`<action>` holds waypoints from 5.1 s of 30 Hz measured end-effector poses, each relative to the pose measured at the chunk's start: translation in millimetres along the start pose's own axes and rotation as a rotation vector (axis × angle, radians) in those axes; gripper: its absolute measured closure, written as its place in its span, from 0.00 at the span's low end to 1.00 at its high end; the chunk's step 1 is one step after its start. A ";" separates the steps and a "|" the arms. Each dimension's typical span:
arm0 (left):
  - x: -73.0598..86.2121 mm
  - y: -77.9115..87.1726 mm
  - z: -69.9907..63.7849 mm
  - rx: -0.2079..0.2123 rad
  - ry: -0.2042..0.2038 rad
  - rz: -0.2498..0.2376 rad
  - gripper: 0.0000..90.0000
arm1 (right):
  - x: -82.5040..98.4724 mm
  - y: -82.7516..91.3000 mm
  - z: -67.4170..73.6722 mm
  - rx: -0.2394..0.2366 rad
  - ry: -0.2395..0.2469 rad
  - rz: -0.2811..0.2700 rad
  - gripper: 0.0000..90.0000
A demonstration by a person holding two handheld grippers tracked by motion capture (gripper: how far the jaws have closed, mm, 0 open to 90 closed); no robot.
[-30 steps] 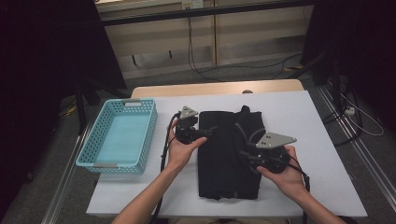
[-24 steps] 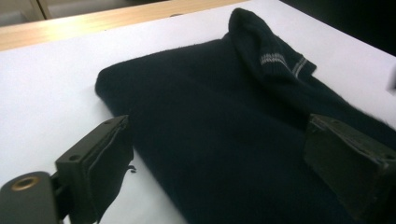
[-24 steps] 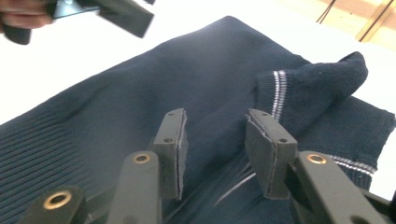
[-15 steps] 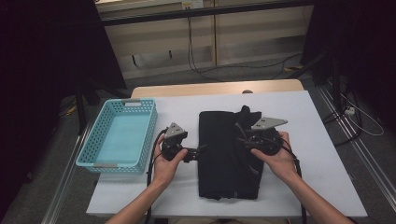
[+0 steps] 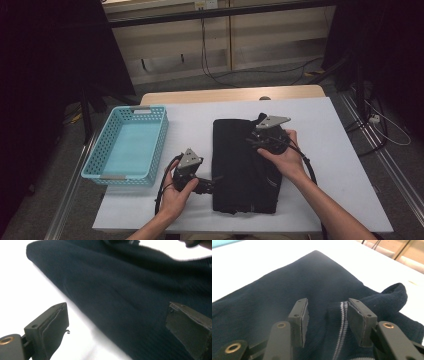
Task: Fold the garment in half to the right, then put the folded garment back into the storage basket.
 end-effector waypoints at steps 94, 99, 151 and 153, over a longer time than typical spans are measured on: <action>14.9 -28.2 -26.5 0.053 -0.117 0.063 0.07 | 53.9 -25.7 -152.0 0.279 -0.247 0.123 0.78; 10.6 -22.6 -22.1 0.035 -0.112 0.041 0.07 | 52.6 -10.7 -149.1 0.245 -0.304 0.052 0.64; -0.1 10.5 6.9 -0.057 -0.063 -0.034 0.07 | 77.8 90.0 70.1 -0.225 0.032 -0.027 0.40; 0.1 10.5 6.3 -0.054 -0.066 -0.034 0.07 | 77.3 88.0 77.3 -0.249 0.045 -0.018 0.37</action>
Point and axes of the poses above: each handheld gripper's, and its own axes: y roughly backward along the jaws, x roughly out of its underside, z roughly to its left, the point moved 9 cm from there along -y, roughly forward along the jaws, and after that the axes turned 2 degrees about -x, right-handed, at the moved point
